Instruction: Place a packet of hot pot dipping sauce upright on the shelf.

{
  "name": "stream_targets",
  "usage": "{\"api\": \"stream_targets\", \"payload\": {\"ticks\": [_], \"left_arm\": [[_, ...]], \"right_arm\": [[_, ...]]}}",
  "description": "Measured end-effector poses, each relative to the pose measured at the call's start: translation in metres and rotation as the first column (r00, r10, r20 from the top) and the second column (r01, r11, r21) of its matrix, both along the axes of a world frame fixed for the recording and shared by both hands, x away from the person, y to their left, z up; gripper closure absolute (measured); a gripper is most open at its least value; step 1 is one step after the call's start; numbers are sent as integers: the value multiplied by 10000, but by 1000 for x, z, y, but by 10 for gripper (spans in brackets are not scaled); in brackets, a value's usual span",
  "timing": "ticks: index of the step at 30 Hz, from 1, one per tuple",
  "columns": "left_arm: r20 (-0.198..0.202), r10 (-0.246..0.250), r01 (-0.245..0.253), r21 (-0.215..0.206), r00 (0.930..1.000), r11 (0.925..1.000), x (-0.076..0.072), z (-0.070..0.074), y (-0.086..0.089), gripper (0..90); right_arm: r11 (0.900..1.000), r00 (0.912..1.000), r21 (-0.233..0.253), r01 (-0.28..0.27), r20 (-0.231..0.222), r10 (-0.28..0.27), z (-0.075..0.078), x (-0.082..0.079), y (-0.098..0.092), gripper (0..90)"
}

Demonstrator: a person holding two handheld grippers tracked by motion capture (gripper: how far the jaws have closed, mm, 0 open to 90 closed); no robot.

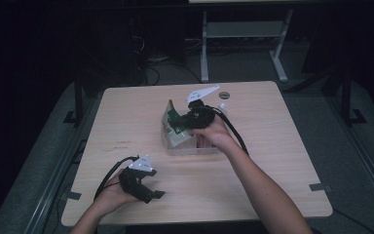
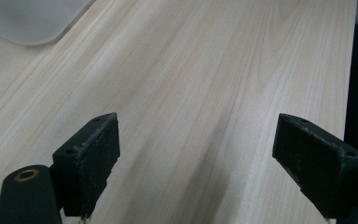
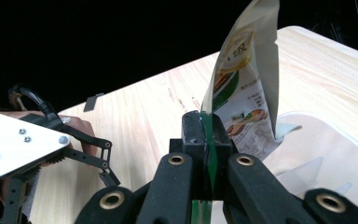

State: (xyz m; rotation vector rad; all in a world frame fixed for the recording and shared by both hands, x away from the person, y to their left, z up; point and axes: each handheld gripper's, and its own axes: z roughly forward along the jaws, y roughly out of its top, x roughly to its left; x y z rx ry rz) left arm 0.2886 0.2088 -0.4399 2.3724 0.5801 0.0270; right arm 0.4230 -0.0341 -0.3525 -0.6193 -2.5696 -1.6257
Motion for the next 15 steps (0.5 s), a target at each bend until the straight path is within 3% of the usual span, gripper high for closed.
{"api": "stream_targets", "payload": {"ticks": [5, 13, 15], "left_arm": [[-29, -100, 100, 92, 9999, 9999, 0, 0, 0, 144], [-97, -58, 58, 26, 9999, 10000, 0, -2, -2, 143], [-112, -62, 63, 45, 9999, 10000, -1, -1, -2, 143]], "right_arm": [[9987, 9996, -482, 166, 243, -154, -6, 0, 5, 897], [9991, 9994, -249, 331, 124, -328, -7, 0, 4, 865], [9988, 9989, -316, 368, 292, -359, -6, 1, 3, 849]]}}
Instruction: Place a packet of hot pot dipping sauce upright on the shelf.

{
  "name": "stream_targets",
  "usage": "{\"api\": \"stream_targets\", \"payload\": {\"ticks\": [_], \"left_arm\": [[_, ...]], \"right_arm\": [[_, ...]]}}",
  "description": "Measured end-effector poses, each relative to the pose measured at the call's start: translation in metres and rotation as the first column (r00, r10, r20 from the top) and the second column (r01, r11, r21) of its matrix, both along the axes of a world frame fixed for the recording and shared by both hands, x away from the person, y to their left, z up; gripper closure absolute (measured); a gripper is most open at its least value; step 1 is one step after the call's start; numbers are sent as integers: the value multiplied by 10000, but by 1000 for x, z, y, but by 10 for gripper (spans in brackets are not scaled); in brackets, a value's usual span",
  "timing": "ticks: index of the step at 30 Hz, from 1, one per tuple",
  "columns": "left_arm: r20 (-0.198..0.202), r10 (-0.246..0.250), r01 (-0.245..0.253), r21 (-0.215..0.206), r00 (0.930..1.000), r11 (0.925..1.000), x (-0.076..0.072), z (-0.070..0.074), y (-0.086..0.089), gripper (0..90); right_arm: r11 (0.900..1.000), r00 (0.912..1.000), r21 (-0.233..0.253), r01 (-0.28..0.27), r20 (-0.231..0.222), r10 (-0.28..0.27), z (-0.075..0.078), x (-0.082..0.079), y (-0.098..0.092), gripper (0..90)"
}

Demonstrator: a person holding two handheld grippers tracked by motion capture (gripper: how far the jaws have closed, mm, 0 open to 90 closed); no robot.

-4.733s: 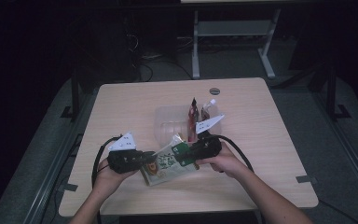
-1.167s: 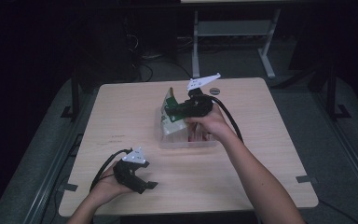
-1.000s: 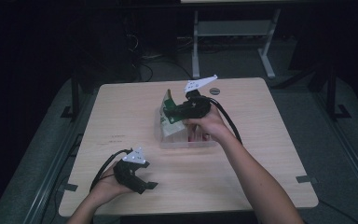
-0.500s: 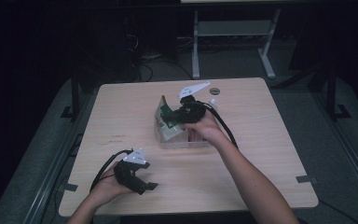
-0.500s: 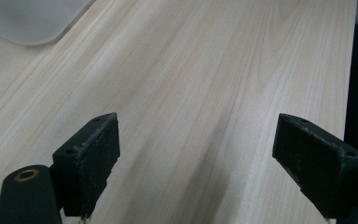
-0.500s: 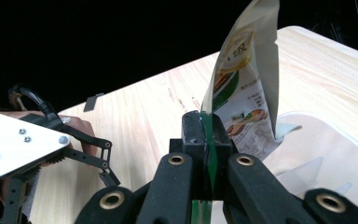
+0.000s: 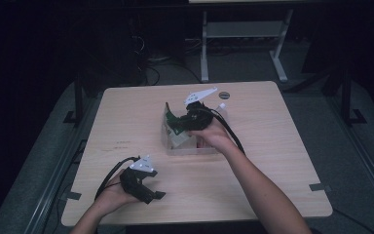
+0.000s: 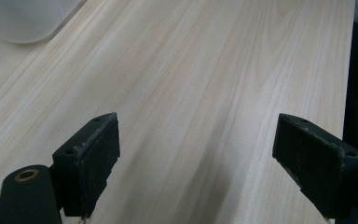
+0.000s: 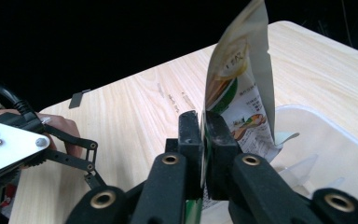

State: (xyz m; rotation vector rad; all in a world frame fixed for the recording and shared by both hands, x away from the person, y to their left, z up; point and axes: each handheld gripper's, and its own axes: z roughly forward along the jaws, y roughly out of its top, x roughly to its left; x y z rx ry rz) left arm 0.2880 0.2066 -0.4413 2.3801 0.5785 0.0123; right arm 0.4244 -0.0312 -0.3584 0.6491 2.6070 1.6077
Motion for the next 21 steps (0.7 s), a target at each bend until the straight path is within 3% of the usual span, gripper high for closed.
{"api": "stream_targets", "payload": {"ticks": [14, 21], "left_arm": [[-36, -84, 84, 30, 10000, 10000, 0, -1, -1, 144], [-23, -31, 31, 26, 10000, 10000, 1, -1, -1, 143]], "right_arm": [[9986, 9988, -307, 432, 223, -425, -1, 0, 0, 743], [9972, 9972, -273, 691, 289, -683, 1, -1, -2, 603]]}}
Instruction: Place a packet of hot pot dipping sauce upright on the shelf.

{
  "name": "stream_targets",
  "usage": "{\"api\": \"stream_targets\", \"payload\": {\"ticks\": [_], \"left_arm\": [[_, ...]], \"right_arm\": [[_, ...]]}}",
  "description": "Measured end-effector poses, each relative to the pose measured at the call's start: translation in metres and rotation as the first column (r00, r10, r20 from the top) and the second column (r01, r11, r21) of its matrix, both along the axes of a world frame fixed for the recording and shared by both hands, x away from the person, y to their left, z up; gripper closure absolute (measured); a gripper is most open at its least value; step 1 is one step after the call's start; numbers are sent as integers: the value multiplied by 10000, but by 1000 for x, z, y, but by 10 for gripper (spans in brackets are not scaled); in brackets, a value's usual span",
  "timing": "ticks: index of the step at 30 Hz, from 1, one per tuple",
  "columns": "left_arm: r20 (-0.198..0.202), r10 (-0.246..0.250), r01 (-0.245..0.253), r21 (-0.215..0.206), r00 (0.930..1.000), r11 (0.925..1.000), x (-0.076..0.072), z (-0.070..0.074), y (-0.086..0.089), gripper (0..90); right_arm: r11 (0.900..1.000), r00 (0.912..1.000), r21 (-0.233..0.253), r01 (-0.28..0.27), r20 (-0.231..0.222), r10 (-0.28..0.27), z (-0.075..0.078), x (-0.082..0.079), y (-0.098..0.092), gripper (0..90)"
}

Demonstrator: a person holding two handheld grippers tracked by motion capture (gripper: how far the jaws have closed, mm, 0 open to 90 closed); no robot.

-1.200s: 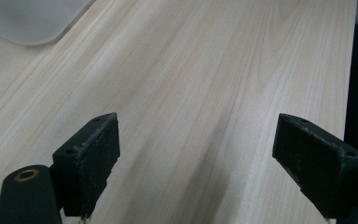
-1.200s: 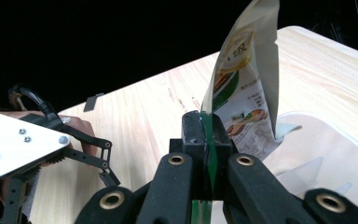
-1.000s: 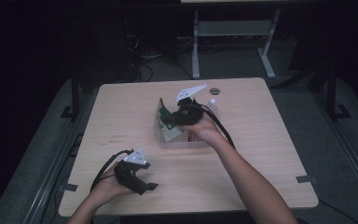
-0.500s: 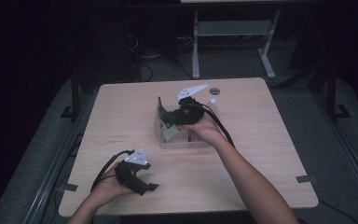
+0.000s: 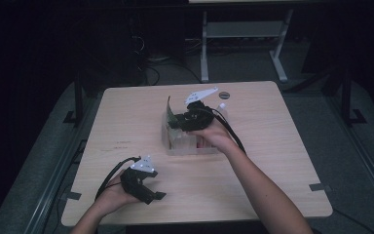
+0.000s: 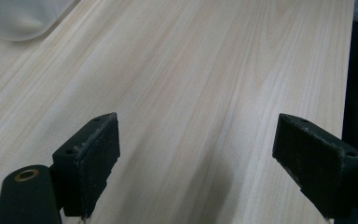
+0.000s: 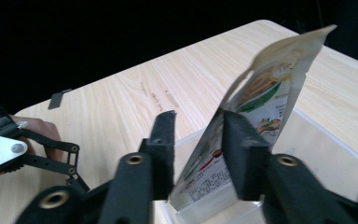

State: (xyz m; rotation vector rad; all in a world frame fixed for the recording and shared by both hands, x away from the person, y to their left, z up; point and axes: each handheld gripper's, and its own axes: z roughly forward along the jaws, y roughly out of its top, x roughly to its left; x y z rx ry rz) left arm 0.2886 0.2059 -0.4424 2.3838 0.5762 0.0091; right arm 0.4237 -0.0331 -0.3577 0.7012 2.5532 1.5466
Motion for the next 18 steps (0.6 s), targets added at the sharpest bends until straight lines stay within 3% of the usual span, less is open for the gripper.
{"api": "stream_targets", "payload": {"ticks": [11, 18], "left_arm": [[34, 25, -26, 13, 10000, 10000, 0, 0, 0, 143], [77, -5, 5, -4, 10000, 10000, 0, 1, 0, 143]], "right_arm": [[9977, 9983, -362, 572, 79, -570, 2, -4, -6, 403], [9967, 9972, -406, 709, 279, -698, 10, -11, -15, 325]]}}
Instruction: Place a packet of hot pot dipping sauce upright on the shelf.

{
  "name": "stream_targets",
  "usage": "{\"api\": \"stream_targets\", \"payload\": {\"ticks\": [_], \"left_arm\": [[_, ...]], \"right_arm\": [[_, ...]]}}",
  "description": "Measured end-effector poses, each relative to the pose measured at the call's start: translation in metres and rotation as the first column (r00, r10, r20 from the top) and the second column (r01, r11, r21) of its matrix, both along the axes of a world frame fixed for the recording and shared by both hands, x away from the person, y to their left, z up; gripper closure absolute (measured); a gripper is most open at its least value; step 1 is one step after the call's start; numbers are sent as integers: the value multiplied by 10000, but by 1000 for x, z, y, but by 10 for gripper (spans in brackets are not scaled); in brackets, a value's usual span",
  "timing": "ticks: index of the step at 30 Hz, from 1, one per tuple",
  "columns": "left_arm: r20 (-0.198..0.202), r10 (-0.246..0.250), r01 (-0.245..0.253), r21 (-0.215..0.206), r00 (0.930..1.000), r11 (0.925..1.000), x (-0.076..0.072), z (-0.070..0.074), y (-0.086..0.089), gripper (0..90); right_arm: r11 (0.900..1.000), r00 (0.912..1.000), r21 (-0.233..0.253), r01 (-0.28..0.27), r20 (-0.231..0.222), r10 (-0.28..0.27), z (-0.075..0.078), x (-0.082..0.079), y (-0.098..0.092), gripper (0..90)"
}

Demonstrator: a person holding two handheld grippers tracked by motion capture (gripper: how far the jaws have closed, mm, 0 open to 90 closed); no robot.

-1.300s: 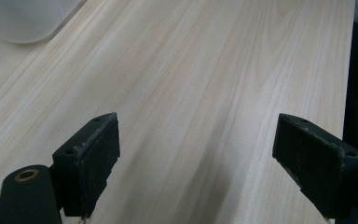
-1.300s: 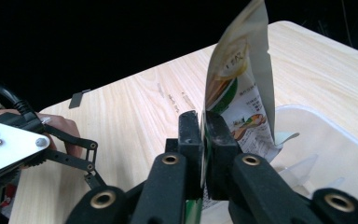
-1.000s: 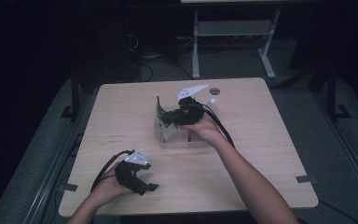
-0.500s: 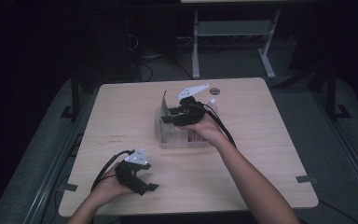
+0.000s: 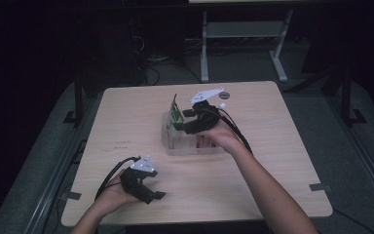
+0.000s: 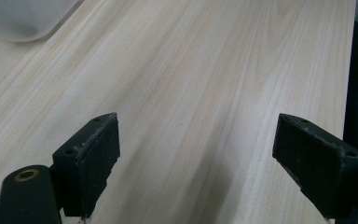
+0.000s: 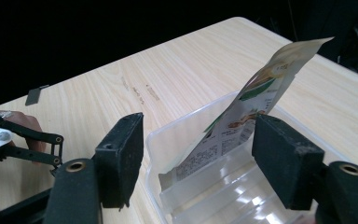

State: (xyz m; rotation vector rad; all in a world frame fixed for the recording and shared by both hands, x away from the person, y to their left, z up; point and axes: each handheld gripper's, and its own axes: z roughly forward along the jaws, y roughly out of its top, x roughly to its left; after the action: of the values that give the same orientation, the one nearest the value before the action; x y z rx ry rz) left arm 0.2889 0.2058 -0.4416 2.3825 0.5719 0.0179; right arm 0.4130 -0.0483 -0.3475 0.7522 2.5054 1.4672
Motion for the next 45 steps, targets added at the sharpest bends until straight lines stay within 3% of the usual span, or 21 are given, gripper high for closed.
{"api": "stream_targets", "payload": {"ticks": [12, 19, 23, 32, 45], "left_arm": [[90, -15, 14, 75, 10000, 10000, 0, 2, 0, 144], [265, -37, 44, -269, 9996, 9996, 0, 5, 0, 150], [239, 72, -57, -609, 9997, 9981, -1, 6, -1, 153], [226, 104, -90, -593, 9997, 9982, 0, 5, -2, 158], [239, 239, -224, -582, 9994, 9980, 0, 4, -2, 157]], "right_arm": [[9997, 9989, -168, -191, 414, 198, 15, -21, -18, 313], [9985, 9972, -226, -491, 562, 503, 14, -38, -32, 311], [9981, 9966, -243, -562, 591, 576, 10, -47, -39, 312], [9953, 9947, -441, -861, 530, 884, -13, -69, -54, 305], [9947, 9965, -751, -695, 405, 727, -39, -89, -78, 267]]}}
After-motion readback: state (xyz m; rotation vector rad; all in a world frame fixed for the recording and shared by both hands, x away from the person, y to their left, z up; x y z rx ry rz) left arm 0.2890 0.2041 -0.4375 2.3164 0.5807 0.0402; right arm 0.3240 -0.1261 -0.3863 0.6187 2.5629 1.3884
